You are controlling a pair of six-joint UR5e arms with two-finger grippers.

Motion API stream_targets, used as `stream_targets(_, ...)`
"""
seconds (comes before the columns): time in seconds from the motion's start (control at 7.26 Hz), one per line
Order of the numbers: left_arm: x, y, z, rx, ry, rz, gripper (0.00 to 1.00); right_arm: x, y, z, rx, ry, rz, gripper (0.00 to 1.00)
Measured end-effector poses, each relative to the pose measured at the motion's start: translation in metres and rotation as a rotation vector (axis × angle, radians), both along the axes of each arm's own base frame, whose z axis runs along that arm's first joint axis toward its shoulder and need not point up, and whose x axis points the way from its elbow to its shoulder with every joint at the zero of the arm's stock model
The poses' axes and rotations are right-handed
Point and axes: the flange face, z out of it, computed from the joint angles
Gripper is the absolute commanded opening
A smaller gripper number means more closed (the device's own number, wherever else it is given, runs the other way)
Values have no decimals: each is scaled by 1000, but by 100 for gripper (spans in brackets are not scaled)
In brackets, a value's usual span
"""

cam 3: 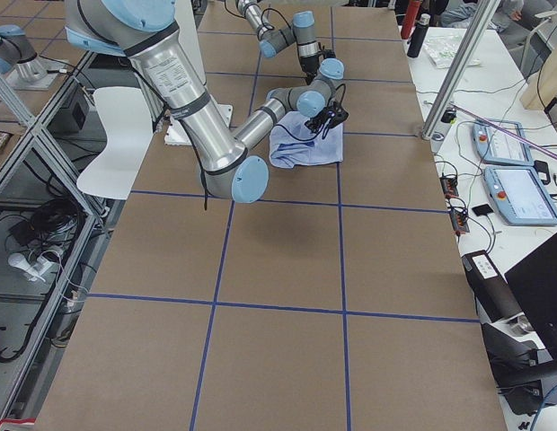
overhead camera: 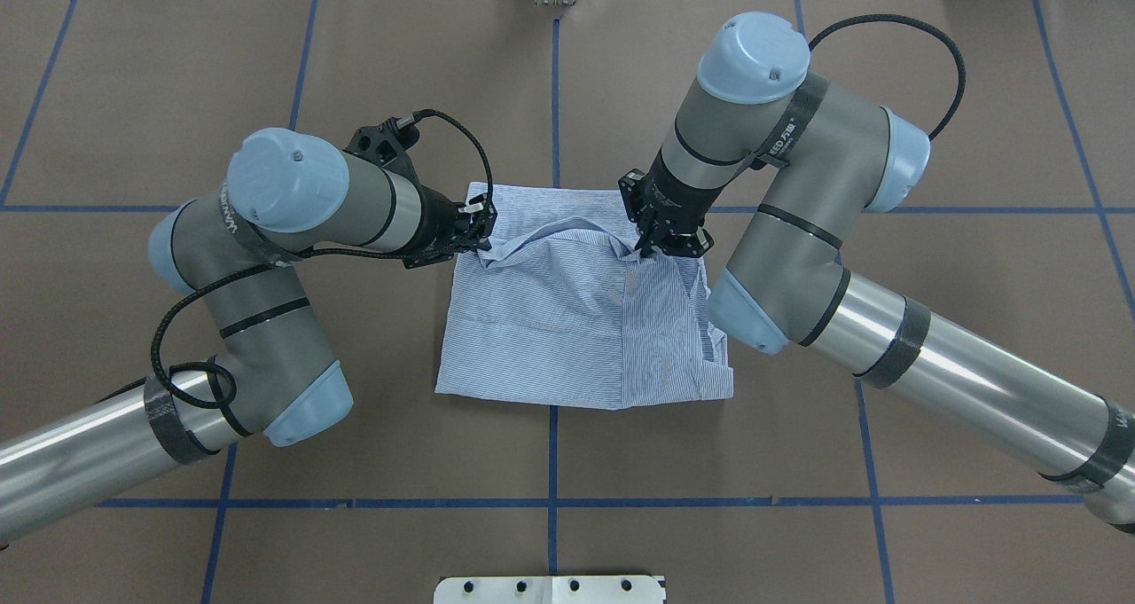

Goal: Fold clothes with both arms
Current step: 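Lay the folded end down on the far half and open both grippers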

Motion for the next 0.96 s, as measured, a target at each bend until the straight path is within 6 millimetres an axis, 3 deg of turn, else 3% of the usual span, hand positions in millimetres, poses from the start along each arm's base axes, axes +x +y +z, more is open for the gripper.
stream_targets(0.28,13,-14,4,10,7,-4,0,-5,-8,-4,0,4,6,0)
stream_targets(0.69,10,-27,7,15,10,-21,0,-8,-19,3,-1,26,24,0)
stream_targets(0.83,8,-30,7,17,10,-26,10,-6,-24,3,-1,28,31,67)
stream_targets(0.96,6,-32,5,19,12,-30,99,-2,-28,0,3,25,39,100)
